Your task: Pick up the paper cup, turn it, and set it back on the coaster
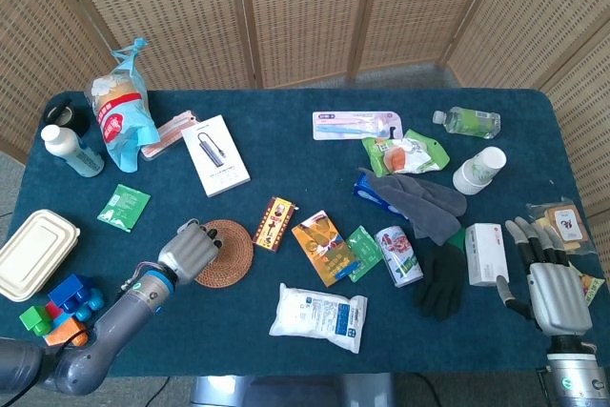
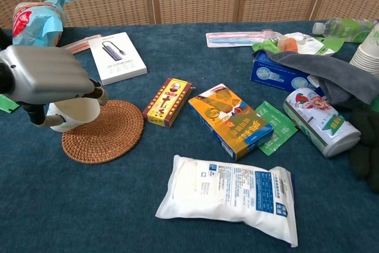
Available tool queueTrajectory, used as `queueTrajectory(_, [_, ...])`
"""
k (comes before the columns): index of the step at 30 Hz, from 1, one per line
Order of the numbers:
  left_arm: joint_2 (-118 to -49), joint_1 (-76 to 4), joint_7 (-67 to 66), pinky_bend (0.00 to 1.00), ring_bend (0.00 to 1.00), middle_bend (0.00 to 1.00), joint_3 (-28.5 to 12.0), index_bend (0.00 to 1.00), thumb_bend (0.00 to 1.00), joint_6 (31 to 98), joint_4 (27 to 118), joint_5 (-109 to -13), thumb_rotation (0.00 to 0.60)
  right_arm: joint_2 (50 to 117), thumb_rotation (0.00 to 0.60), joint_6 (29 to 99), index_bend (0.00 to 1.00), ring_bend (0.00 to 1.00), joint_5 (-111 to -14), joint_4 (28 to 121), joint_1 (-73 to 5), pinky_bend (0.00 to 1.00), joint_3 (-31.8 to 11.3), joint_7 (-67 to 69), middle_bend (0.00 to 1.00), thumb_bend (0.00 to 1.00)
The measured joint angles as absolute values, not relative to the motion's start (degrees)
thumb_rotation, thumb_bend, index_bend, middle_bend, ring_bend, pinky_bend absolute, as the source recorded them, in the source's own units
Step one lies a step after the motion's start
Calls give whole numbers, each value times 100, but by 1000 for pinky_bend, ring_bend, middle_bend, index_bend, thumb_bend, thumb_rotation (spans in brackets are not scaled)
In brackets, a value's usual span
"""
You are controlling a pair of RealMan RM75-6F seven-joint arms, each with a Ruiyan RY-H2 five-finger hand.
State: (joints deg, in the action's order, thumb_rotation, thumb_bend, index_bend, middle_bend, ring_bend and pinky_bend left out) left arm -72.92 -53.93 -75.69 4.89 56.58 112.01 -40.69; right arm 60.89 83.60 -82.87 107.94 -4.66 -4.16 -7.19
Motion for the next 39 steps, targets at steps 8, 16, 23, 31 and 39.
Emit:
queueTrajectory(8, [-7692, -5626, -7650, 281, 0, 0, 554, 0, 450, 6118, 11105, -3583, 600, 6052, 600, 8389, 0, 0, -8321, 10779, -427, 0, -388, -609, 0, 447])
queueTrajectory(16, [-7756, -5578, -7102, 265, 0, 0, 608, 0, 448, 6184, 10954, -3889, 600, 6025, 600, 8423, 0, 0, -8349, 10783, -398, 0, -377, -570, 0, 446])
queueTrajectory(23, [-7564, -5359, -6246, 242, 0, 0, 586, 0, 449, 6259, 10931, -4459, 600, 6010, 600, 8394, 0, 0, -8371, 10837, -413, 0, -372, -611, 0, 448])
queueTrajectory(31, [-7197, -4954, -4912, 219, 0, 0, 608, 0, 449, 6157, 10928, -5006, 600, 6029, 600, 8347, 0, 0, -8344, 10874, -442, 0, -379, -695, 0, 448])
queueTrajectory(39, [-6802, -4521, -3439, 213, 0, 0, 714, 0, 448, 5673, 10720, -5544, 600, 6037, 600, 8355, 0, 0, -8328, 10926, -439, 0, -381, -752, 0, 446])
